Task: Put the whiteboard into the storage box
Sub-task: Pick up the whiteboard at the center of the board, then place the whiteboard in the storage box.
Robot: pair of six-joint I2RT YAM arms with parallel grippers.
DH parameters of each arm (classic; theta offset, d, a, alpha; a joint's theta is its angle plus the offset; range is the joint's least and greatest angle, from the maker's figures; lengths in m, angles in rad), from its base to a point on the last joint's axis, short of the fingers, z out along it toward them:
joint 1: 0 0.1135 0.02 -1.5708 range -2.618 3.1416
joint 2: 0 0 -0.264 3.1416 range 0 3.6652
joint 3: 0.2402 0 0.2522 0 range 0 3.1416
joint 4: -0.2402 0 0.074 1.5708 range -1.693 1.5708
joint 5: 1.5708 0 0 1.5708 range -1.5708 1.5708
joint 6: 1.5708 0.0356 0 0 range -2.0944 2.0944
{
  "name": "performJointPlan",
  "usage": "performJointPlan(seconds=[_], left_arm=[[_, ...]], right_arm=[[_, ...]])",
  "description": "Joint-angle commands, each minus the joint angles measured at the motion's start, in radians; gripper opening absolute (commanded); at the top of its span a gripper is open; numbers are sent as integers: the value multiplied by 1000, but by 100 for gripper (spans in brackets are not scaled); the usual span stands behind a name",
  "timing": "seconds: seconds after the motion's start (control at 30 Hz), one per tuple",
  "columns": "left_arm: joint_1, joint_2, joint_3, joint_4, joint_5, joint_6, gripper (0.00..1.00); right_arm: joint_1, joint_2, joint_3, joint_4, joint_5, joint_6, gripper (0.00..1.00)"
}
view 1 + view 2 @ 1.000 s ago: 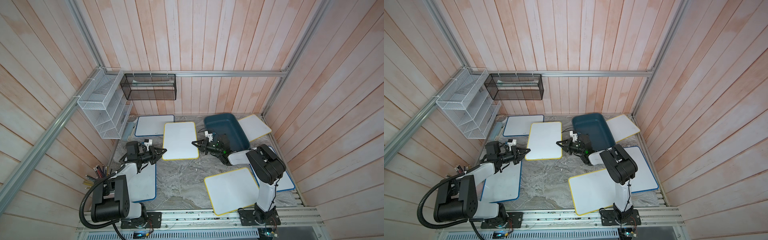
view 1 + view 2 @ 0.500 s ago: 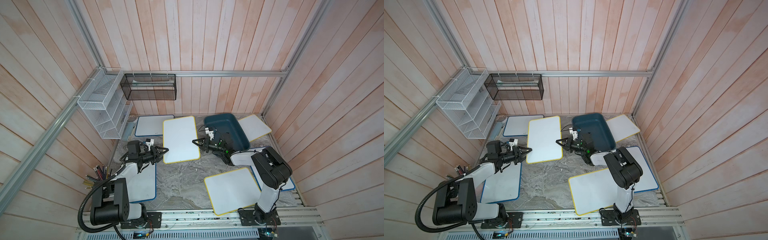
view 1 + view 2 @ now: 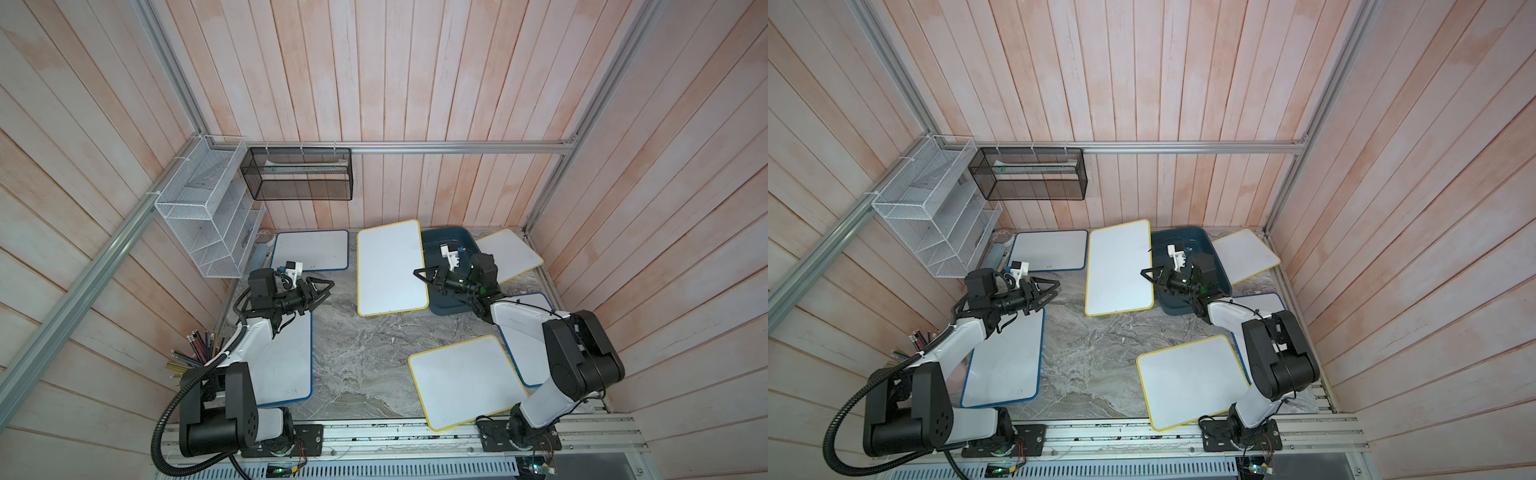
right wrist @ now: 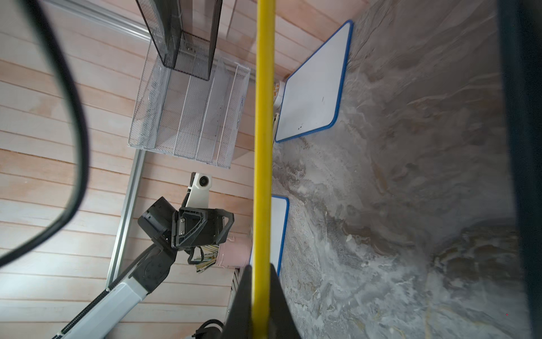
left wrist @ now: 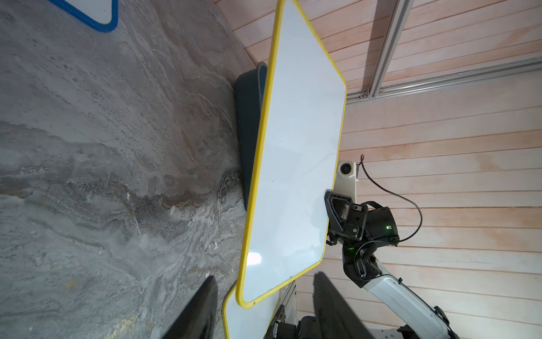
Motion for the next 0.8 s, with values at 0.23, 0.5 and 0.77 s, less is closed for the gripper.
performJointPlan(seconds=[0.23, 0.5, 0.77], left_arm=[[5, -14, 21, -52, -53, 66, 54], [4, 13, 10, -38, -47, 67, 54], [3, 22, 7, -34, -50, 73, 54]], right_arm=[[-282, -134, 169, -447, 83, -309, 0], [-435, -149, 207, -544, 116, -365, 0], [-471, -123, 306, -777, 175, -534, 0]])
